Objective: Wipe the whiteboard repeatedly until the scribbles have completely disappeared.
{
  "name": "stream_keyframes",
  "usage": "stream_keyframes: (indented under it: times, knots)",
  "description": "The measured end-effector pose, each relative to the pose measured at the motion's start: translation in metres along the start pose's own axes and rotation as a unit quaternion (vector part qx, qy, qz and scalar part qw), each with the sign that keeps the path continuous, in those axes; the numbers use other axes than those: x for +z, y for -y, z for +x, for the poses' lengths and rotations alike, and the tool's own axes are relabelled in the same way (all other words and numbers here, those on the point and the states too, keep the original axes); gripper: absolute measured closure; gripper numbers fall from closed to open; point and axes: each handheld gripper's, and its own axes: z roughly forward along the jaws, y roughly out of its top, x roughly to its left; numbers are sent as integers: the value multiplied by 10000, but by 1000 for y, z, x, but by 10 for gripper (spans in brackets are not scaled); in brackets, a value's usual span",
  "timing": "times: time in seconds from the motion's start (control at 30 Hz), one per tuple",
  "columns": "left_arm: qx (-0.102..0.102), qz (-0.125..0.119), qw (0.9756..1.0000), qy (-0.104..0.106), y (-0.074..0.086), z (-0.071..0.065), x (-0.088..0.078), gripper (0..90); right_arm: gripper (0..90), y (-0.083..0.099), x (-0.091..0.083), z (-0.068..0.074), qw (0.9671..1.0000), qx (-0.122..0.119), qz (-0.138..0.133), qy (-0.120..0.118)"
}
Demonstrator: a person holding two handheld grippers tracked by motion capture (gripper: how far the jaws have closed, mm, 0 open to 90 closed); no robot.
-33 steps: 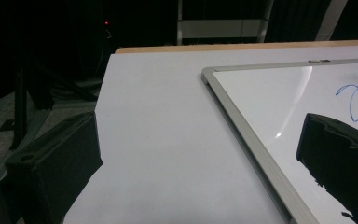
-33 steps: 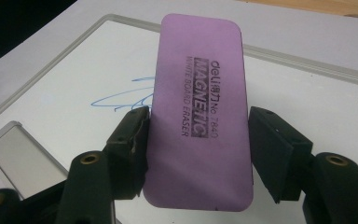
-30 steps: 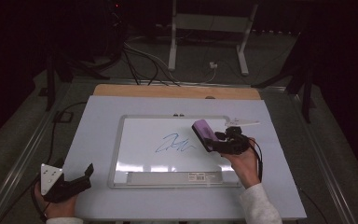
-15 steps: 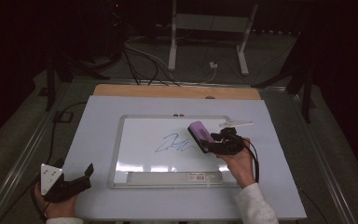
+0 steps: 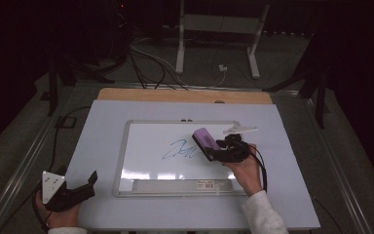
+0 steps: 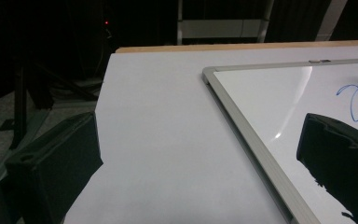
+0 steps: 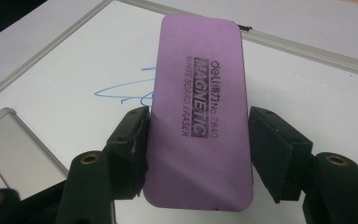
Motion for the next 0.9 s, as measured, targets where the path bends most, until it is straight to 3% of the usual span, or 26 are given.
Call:
stream_keyframes:
  times: [0.53,0.9]
  knots:
    - [-3,0,10000,-3,0,0,0,4,407,0,17,7,9998,-112,176,-31]
    - [-11,15,10000,-16,0,0,1,4,407,4,37,11,9988,-267,398,121]
